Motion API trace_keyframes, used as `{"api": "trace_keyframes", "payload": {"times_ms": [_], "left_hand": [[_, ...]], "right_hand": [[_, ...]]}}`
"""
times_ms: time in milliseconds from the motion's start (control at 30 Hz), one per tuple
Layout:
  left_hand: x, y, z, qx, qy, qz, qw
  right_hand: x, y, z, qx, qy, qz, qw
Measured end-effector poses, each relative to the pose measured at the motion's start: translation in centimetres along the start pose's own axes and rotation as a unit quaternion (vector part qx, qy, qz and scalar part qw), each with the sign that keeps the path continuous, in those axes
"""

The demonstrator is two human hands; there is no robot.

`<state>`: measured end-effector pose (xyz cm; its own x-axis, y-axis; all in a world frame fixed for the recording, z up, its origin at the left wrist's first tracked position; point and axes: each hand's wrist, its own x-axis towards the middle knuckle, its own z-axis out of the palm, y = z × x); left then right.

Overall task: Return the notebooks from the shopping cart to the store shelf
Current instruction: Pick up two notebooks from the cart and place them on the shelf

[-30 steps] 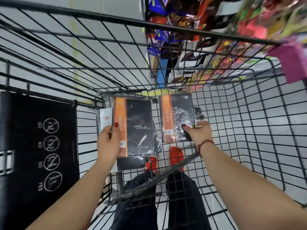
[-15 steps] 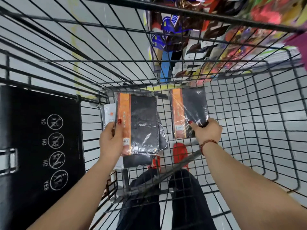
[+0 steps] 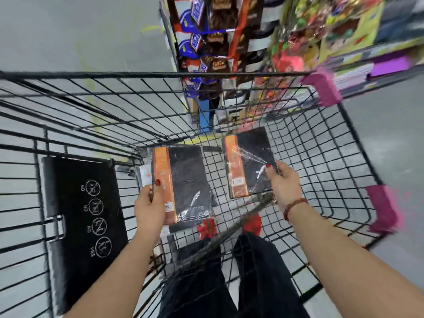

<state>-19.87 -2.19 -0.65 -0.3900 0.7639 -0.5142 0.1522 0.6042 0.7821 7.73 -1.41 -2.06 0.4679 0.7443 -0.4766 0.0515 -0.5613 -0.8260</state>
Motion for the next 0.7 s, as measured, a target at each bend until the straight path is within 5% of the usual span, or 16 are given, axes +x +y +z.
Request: {"api": "trace_keyframes", "payload": {"times_ms": [367, 700], "left_hand": [[-8.7, 7.8, 1.2, -0.064, -0.055, 0.1, 0.991], [-22.1, 13.0, 8.7, -0.07, -0.153, 0.211, 0.963]], "right_hand": [[-9.5, -5.8, -12.3, 0.115, 0.062, -0.12, 0.984], [-18.0, -3.6, -27.7, 0.247, 0.155, -0.173, 0.941]]}}
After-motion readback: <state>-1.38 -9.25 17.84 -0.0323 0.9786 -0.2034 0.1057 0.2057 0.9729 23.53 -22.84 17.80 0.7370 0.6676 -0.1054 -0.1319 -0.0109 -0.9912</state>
